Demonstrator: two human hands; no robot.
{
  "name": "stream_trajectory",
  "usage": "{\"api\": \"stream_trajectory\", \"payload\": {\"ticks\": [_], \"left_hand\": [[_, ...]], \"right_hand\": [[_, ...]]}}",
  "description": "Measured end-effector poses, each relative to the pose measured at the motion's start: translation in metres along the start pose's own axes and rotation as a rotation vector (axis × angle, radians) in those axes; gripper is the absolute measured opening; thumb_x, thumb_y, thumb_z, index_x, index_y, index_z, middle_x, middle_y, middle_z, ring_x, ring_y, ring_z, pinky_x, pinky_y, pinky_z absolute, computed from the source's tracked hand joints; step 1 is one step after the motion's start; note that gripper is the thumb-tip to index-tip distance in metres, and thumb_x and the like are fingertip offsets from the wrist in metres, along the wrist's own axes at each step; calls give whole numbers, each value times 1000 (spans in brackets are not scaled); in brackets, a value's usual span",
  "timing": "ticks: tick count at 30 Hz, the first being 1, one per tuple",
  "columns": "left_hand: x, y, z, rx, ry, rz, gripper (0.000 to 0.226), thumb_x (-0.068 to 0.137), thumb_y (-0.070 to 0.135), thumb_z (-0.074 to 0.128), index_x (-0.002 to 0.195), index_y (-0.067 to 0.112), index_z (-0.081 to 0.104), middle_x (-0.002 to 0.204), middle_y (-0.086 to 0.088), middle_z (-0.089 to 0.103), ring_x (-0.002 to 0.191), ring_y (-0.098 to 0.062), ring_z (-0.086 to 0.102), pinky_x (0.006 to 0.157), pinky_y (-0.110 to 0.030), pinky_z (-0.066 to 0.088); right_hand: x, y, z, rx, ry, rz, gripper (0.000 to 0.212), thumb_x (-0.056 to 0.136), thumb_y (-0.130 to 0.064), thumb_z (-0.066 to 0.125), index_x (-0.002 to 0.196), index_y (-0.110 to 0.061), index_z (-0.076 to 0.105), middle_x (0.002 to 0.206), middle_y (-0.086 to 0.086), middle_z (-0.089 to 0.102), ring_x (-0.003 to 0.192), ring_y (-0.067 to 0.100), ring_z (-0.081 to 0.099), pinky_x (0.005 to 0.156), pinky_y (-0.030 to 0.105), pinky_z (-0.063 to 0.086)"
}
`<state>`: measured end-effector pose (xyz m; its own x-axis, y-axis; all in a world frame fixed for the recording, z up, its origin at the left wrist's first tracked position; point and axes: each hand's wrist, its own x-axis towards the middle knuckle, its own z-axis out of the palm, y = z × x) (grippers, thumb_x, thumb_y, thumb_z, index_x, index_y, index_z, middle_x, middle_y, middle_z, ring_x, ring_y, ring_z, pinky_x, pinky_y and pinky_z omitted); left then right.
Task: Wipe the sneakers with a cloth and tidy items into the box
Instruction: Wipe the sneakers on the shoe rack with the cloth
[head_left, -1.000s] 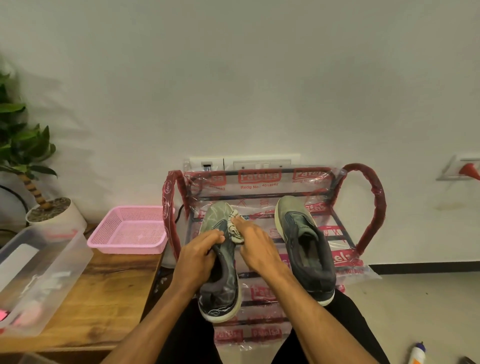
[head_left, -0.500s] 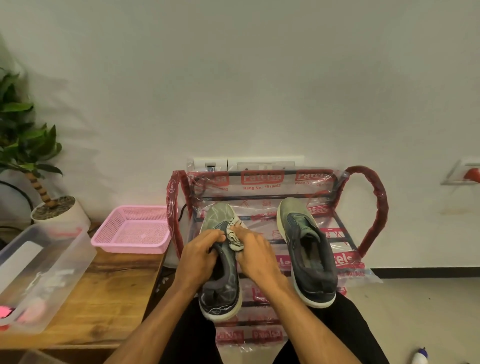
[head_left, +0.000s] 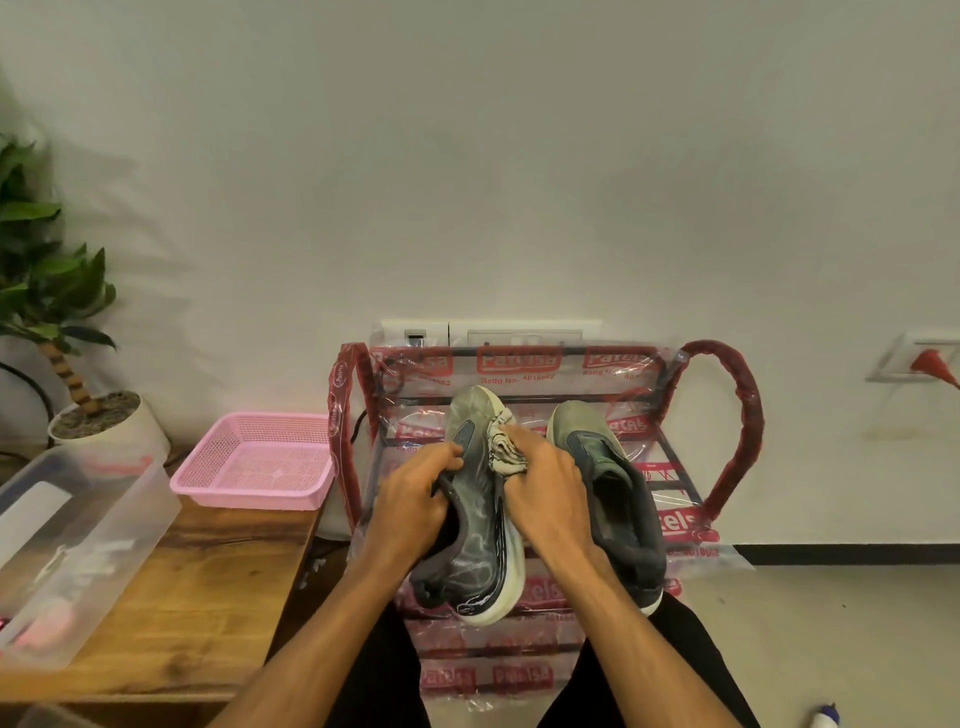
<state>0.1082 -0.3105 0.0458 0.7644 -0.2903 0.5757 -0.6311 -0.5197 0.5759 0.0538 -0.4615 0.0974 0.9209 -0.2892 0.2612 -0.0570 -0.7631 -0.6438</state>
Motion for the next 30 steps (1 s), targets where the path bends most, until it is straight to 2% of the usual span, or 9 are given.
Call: {"api": "stream_trajectory", "payload": {"ticks": [3, 5, 7, 8, 14, 19, 23, 27, 30], "left_hand": [[-5, -2, -8, 119, -13, 85, 49, 67, -22, 62, 100, 14, 60, 100, 1, 67, 89, -14, 64, 67, -37, 56], [-5, -1, -14, 205, -7, 158, 48, 65, -19, 67, 93, 17, 50, 97, -1, 65, 85, -19, 62, 57, -37, 54], [-4, 0, -18, 244, -10, 211, 48, 64, -15, 72, 93, 16, 50, 102, -3, 65, 89, -20, 62, 58, -34, 54], [-4, 1, -20, 252, -13, 236, 47, 64, -14, 73, 96, 15, 52, 105, -4, 65, 93, -20, 63, 60, -33, 55], [-3, 7, -16, 275, 5, 384, 16, 85, 11, 47, 100, 16, 49, 108, -9, 68, 99, -22, 64, 72, -31, 58], [-10, -3, -11, 305, -30, 419, 40, 72, 1, 75, 101, 12, 50, 109, -13, 68, 102, -26, 65, 77, -34, 57], [-7, -5, -13, 342, -21, 439, 23, 79, 6, 69, 99, 8, 59, 109, -11, 67, 102, -24, 62, 77, -32, 56], [-5, -7, -9, 294, -7, 400, 17, 91, 15, 53, 102, 9, 64, 108, -7, 68, 101, -21, 63, 78, -33, 55], [-5, -5, -6, 258, 7, 388, 14, 91, 13, 51, 100, 11, 61, 106, -7, 68, 99, -21, 63, 77, -35, 56]], "right_hand": [[3, 1, 1, 3, 18, -52, 52, 86, 1, 50, 131, -24, 60, 124, 2, 66, 116, 25, 58, 90, 36, 48], [4, 1, 7, -55, -32, -128, 64, 85, 7, 49, 142, -23, 51, 145, -1, 51, 137, 18, 41, 112, 30, 31], [1, -1, 14, -113, -101, -242, 73, 83, 12, 48, 147, -22, 43, 153, -3, 39, 146, 13, 25, 117, 20, 9], [-3, -1, 17, -138, -126, -290, 73, 83, 13, 49, 147, -21, 42, 154, -3, 39, 146, 13, 24, 116, 18, 4], [-11, 8, 11, -164, -94, -337, 58, 82, 9, 54, 133, -17, 60, 139, -1, 57, 136, 17, 44, 112, 20, 21], [22, 7, 7, -104, 2, -250, 72, 79, 16, 47, 143, -16, 49, 150, 3, 45, 143, 18, 33, 116, 23, 15], [34, 7, 20, -159, -197, -414, 68, 83, 13, 48, 144, -16, 47, 152, 1, 42, 146, 17, 28, 119, 26, 15], [15, 21, 25, -131, -199, -409, 54, 86, 5, 56, 137, -16, 57, 144, 0, 52, 141, 16, 36, 118, 36, 28], [-1, 28, 21, -156, -180, -486, 58, 78, 10, 64, 130, -13, 62, 135, 1, 60, 134, 18, 47, 114, 35, 36]]}}
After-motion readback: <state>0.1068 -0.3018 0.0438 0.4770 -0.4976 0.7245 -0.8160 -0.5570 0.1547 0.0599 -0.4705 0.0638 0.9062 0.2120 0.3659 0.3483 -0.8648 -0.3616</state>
